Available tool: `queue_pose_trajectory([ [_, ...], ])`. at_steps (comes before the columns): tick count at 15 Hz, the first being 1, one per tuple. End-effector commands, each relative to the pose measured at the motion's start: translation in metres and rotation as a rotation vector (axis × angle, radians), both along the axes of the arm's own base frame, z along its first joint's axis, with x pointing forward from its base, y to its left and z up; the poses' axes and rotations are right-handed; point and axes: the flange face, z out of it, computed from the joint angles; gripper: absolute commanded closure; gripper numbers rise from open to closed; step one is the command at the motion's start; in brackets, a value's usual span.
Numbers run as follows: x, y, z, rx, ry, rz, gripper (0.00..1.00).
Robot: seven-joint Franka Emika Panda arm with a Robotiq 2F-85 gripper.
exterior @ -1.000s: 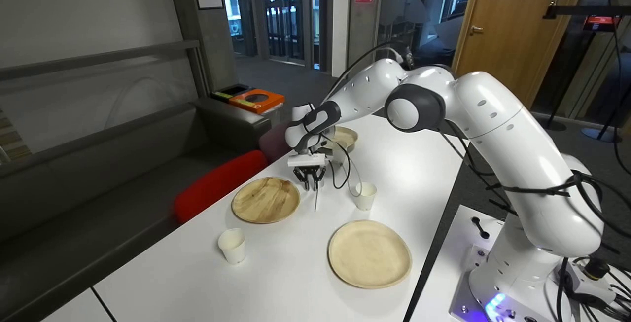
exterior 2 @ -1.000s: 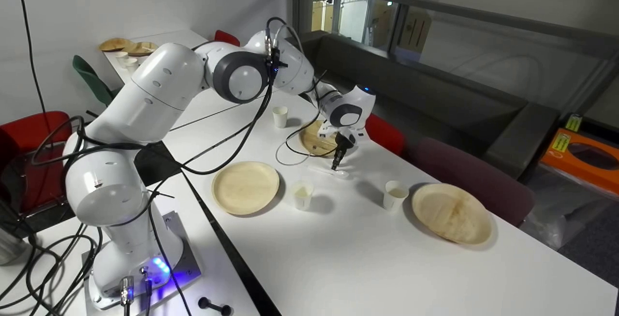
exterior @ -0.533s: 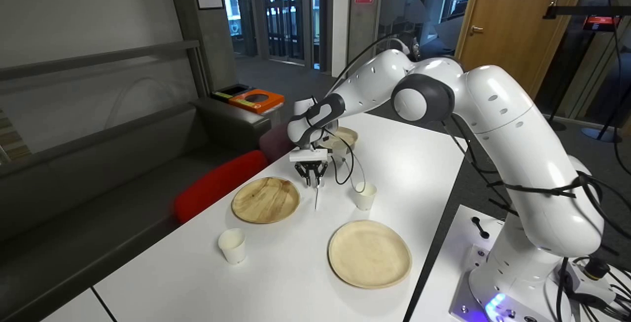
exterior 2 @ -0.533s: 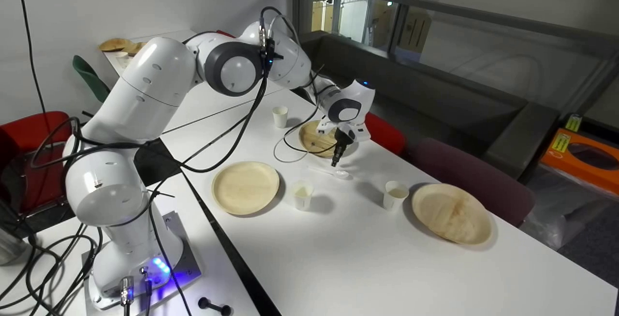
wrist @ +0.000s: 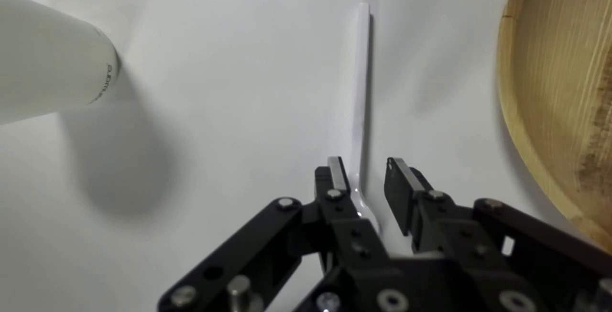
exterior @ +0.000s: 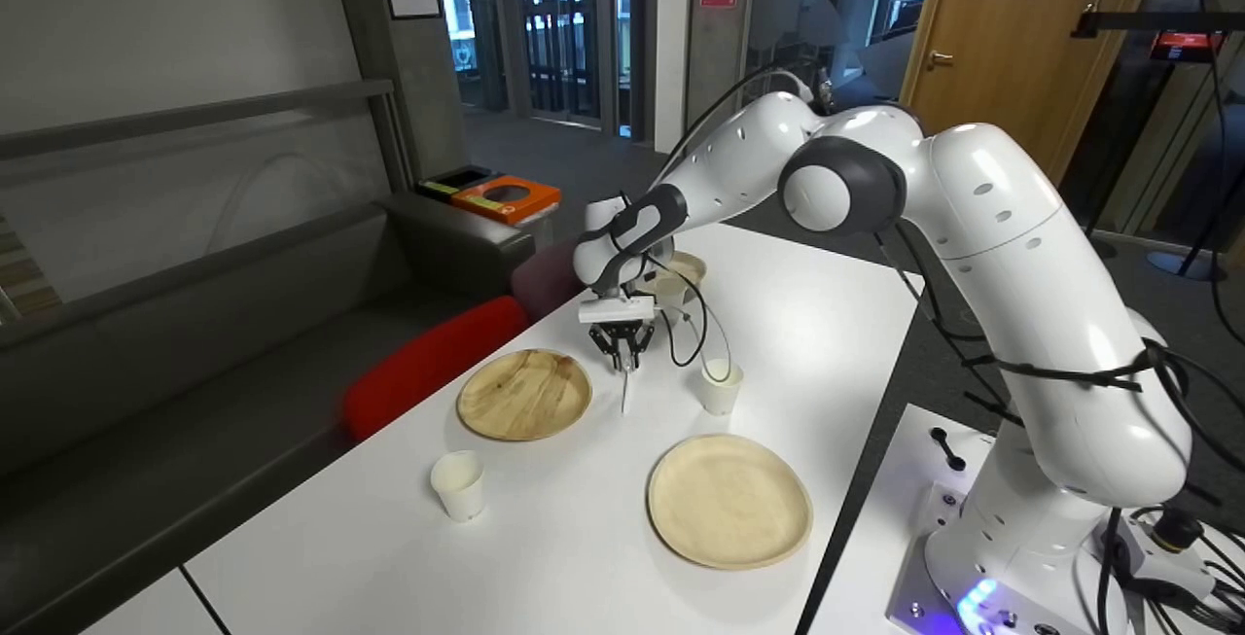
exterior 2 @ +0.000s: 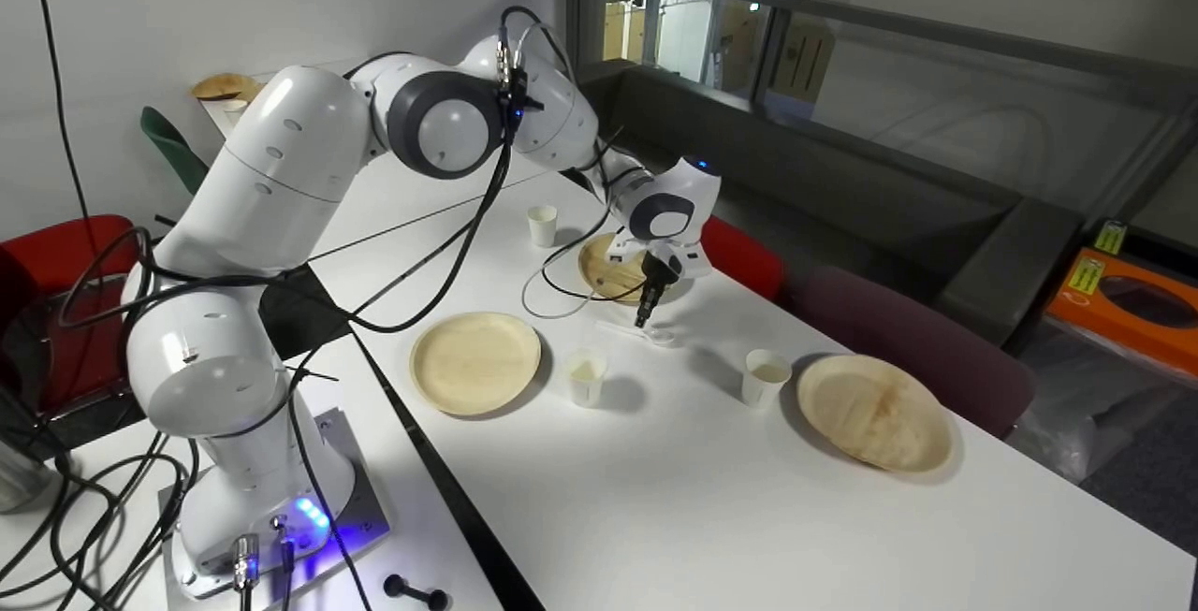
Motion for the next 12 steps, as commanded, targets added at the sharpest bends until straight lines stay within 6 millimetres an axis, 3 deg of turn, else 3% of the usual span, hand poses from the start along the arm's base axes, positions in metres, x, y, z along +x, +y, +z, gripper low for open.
queue_pose_trajectory([
  [1,-0.0121,-0.0017,0.0091,-0.009,-0.012,0.024,0.7],
  [12,-0.0111,-0.0032,0.0017,-0.009,-0.003,0.021,0.69],
])
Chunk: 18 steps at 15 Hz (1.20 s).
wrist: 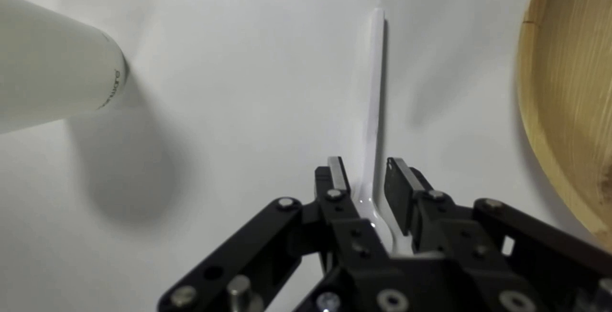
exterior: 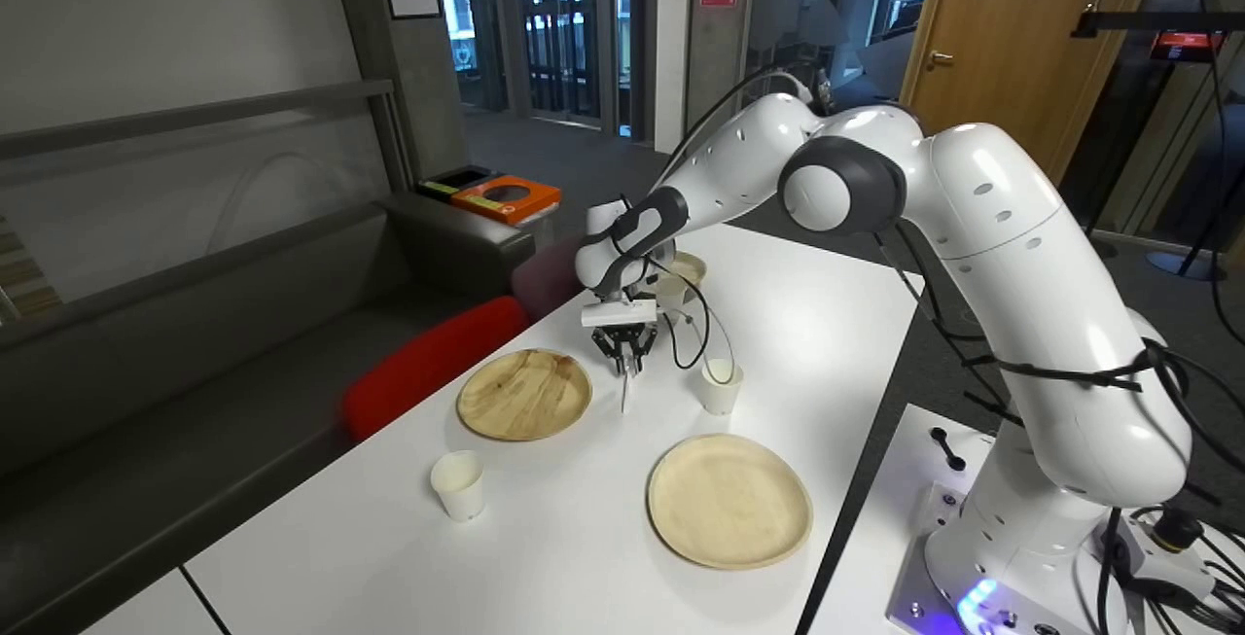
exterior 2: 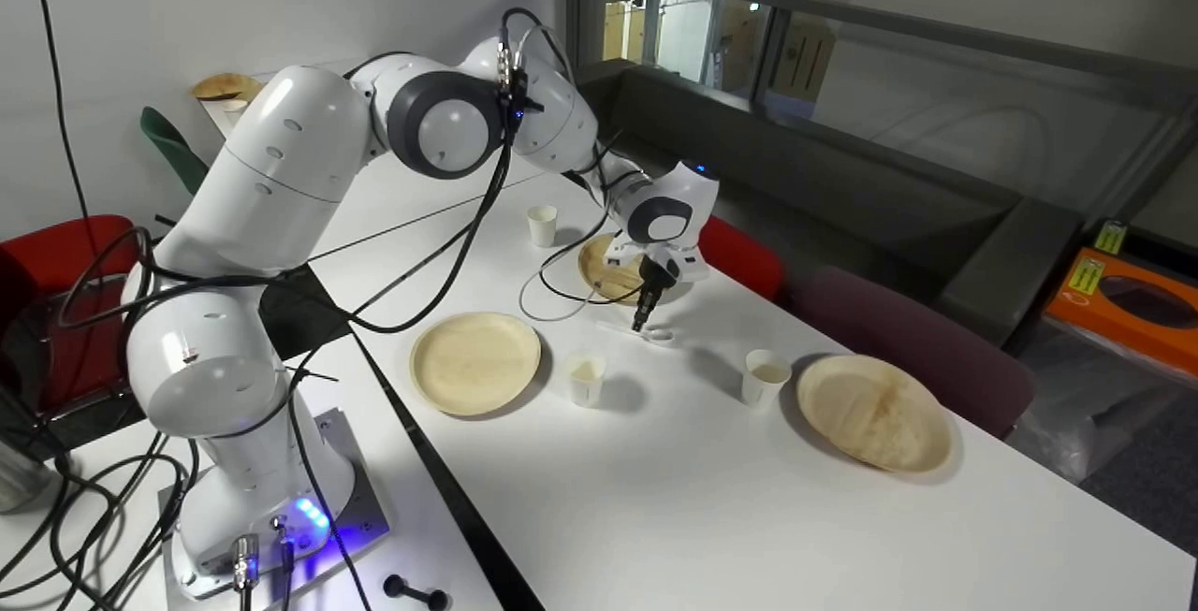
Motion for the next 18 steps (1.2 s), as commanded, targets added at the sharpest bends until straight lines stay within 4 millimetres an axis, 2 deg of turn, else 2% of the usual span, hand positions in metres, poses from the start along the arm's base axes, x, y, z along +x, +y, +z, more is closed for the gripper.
queue_pose_trajectory([
  [1,-0.006,-0.003,0.006,-0.009,-0.017,0.018,0.68],
  [13,-0.003,-0.005,-0.006,-0.017,0.0,0.012,0.69],
  [16,-0.003,-0.005,-0.008,-0.017,0.003,0.013,0.78],
  [17,-0.003,-0.005,-0.008,-0.017,0.004,0.013,0.85],
  [18,-0.003,-0.005,-0.008,-0.017,0.004,0.013,0.85],
])
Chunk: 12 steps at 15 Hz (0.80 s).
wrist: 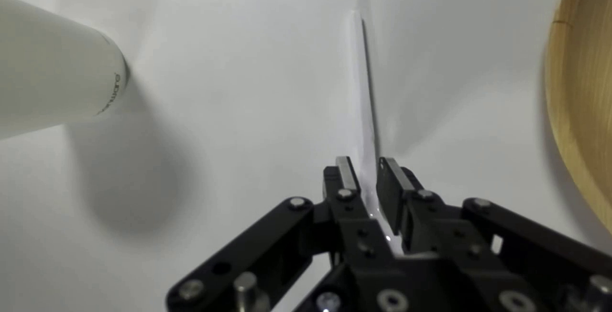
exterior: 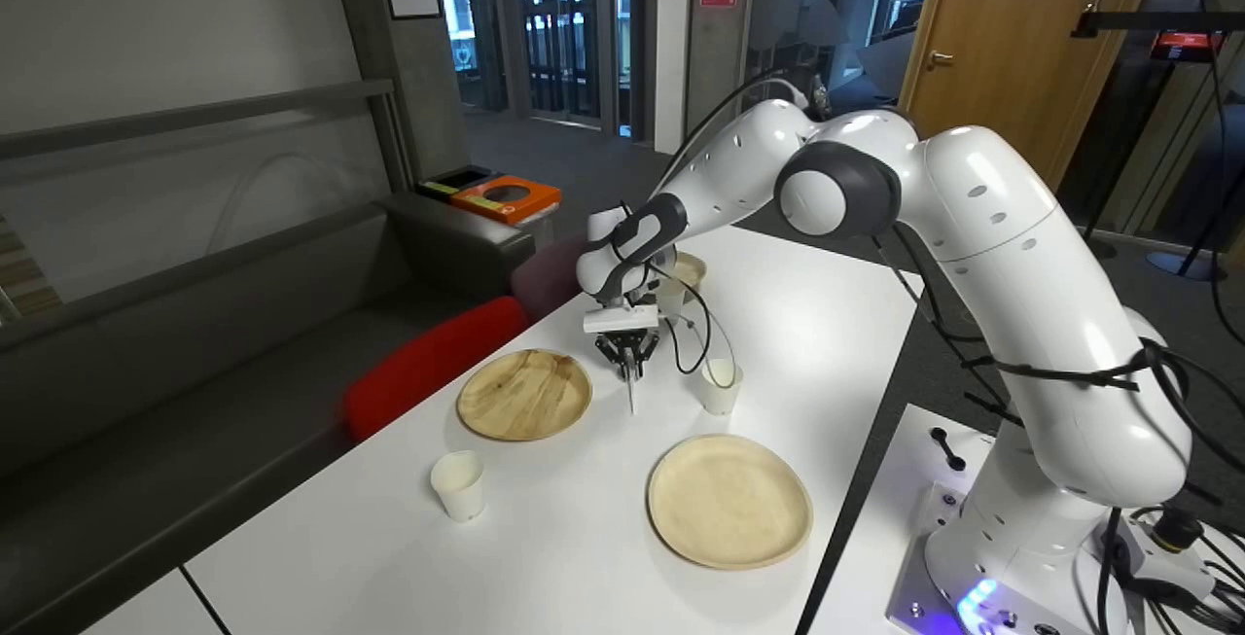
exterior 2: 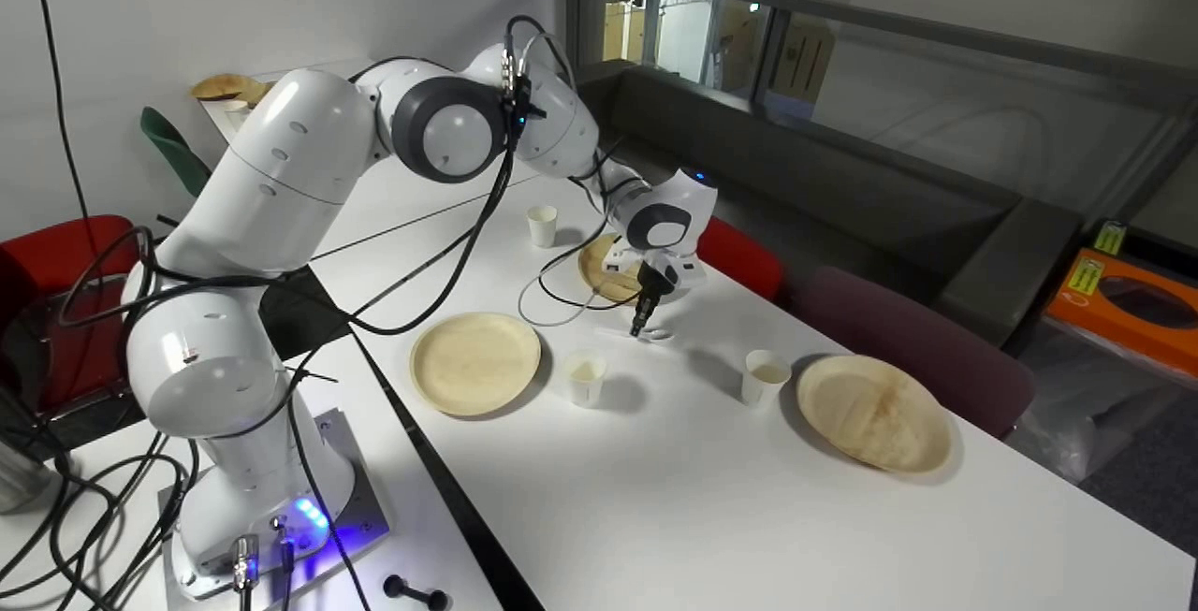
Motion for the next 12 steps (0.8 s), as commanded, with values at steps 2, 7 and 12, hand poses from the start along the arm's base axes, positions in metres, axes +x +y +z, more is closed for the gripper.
queue_pose_trajectory([
  [2,0.0,-0.0039,0.0047,-0.014,-0.016,0.014,0.93],
  [7,-0.0002,-0.0037,0.0053,-0.014,-0.016,0.016,0.69],
  [12,-0.0007,-0.0042,0.0095,-0.009,-0.021,0.034,0.6],
])
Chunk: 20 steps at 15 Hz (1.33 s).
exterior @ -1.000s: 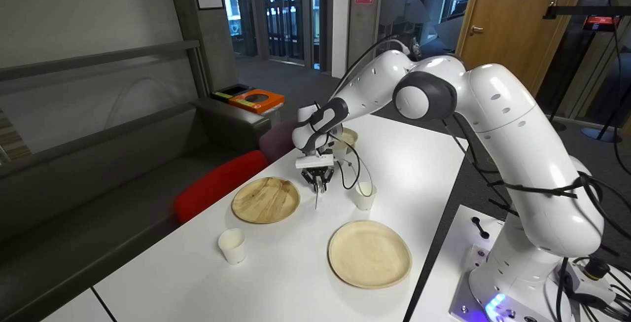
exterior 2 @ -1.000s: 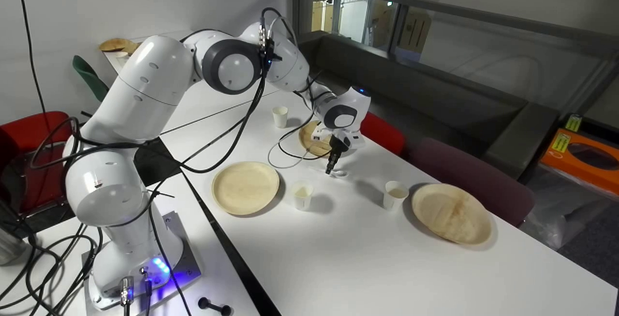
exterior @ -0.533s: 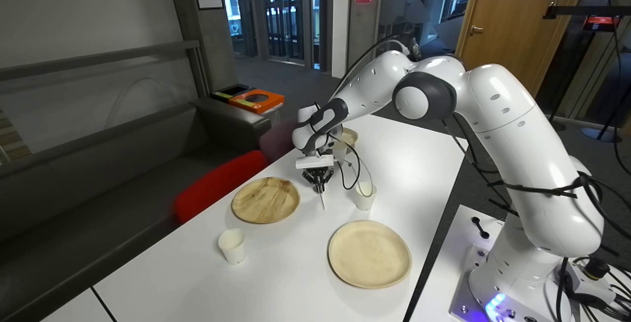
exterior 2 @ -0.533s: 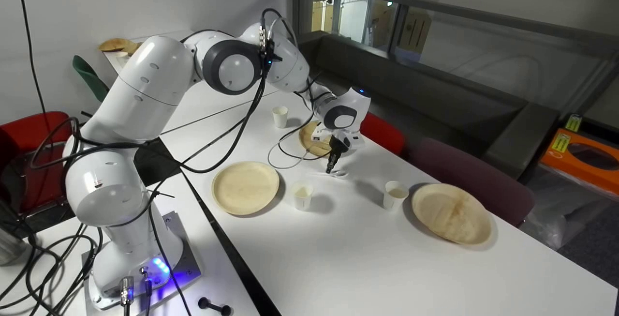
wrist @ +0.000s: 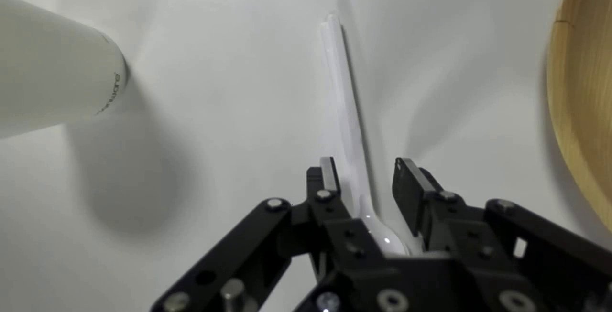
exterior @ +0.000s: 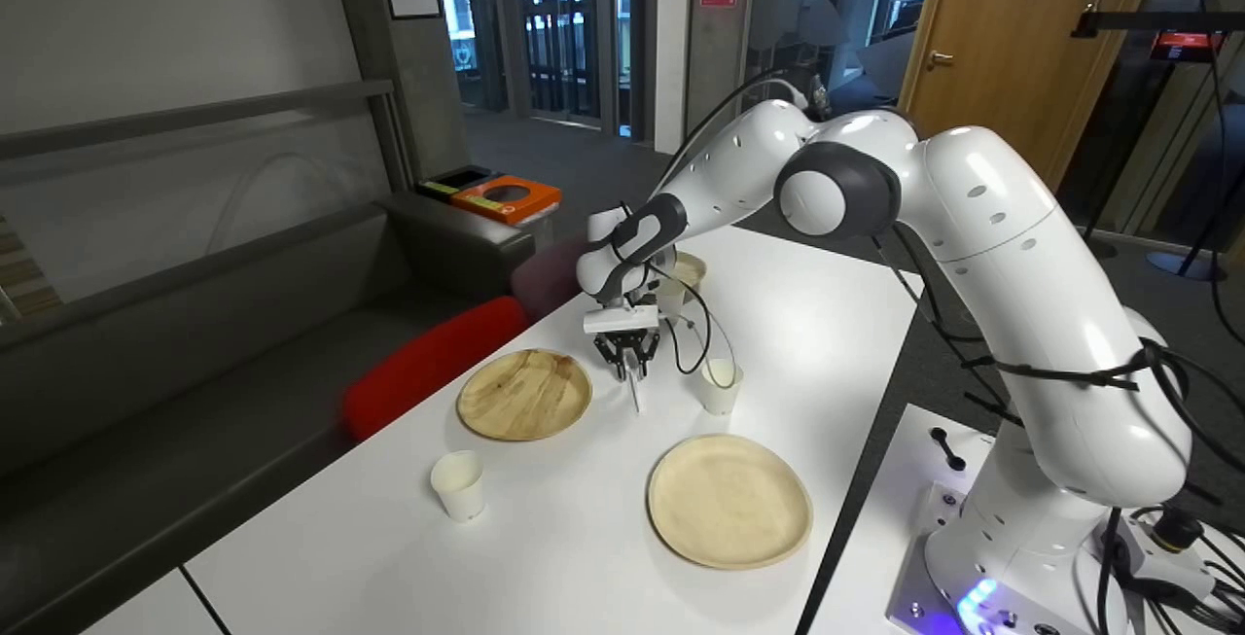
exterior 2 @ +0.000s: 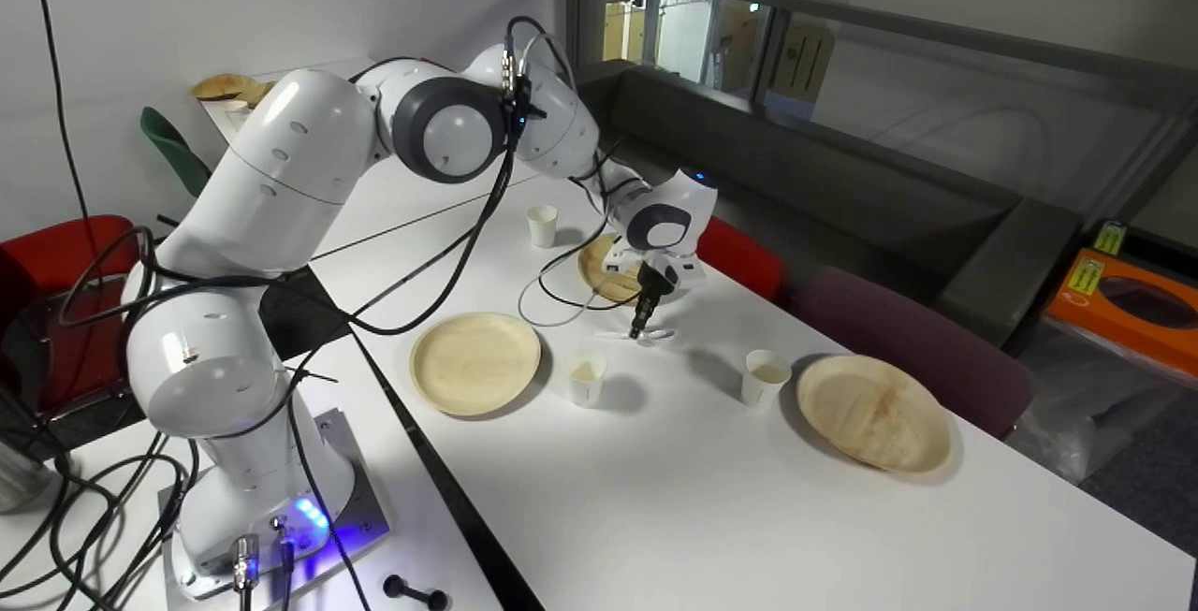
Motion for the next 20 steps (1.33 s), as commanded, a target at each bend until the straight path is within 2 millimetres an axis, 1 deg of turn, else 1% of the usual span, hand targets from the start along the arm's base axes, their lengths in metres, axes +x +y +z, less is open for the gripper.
queue_pose_trajectory([
  [1,-0.0008,-0.0037,0.0103,-0.002,-0.018,0.042,0.6],
  [8,0.0006,-0.0037,0.0101,0.008,-0.02,0.103,0.56],
  [10,0.0009,-0.0039,0.0095,0.01,-0.019,0.112,0.58],
  [11,0.001,-0.0041,0.0089,0.01,-0.018,0.114,0.6],
  [12,0.001,-0.0042,0.0085,0.011,-0.017,0.117,0.6],
  [15,0.0008,-0.0049,0.0067,0.011,-0.015,0.118,0.66],
  [20,0.0004,-0.0061,0.0036,0.011,-0.009,0.116,0.69],
])
